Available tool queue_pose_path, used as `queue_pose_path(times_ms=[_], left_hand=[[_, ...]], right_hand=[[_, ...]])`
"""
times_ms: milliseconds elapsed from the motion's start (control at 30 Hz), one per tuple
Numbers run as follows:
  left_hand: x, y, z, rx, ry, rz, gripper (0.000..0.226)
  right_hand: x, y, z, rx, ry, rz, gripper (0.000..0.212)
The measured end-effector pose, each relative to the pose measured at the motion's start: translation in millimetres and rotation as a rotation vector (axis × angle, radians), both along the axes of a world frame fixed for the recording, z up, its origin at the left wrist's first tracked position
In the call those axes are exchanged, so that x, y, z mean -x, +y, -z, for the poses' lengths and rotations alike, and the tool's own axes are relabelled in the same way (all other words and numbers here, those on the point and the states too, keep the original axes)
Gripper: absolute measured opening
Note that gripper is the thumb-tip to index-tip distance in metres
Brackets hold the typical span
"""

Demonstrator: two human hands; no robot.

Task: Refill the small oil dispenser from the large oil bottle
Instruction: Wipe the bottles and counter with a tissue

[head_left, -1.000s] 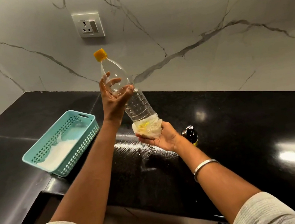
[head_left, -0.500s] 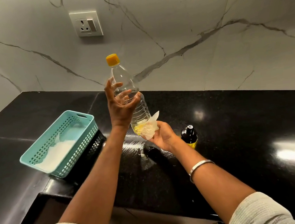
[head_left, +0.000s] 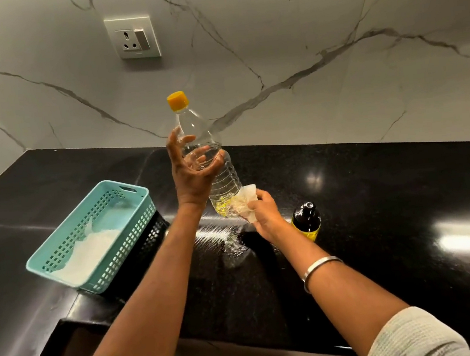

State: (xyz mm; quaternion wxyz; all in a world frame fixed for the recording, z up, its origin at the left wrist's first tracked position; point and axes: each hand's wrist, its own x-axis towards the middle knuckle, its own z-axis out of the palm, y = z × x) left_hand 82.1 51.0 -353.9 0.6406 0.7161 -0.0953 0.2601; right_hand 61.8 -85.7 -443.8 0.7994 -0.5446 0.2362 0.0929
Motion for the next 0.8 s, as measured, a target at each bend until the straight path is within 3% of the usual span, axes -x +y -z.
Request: queue_pose_path(times_ms=[67,200,333,433,533,600,800], left_hand=[[-3.4,5.9,-1.9,-0.015,-0.006,-0.034,0.094],[-13.1,32.9,-1.2,-0.037,-0.039,-0.126,0.094],[-23.0,65.2,7.5,-0.041,-0.05,-0.198,0.096],[-29.9,81.0,13.5,-0.037,-0.038,-0.221,0.096],[-37.3,86.3,17.8,-0.052,-0.023,-0.218,0.097],[-41.6,85.4,19.5,-0.053,-0.011,-0.199,0.098],[-52.2,73.5,18.5,-0.047,-0.009,-0.169,0.096]], right_hand=[[-5.5,1.1,9.8,0.155,0.004,0.016,0.038],[-18.6,0.2,31.4,0.654,0.065,-0.009,0.026],[-34.3,1.4,29.1,0.802,0.159,-0.05,0.037],[-41.2,10.1,35.1,0.898,0.002,-0.107,0.025],[-39.0,24.1,52.2,1.241,-0.096,-0.41,0.059],[-39.8,34.2,57.8,1.402,-0.153,-0.559,0.069],[-28.7,70.6,60.7,1.501,-0.511,-0.866,0.059]])
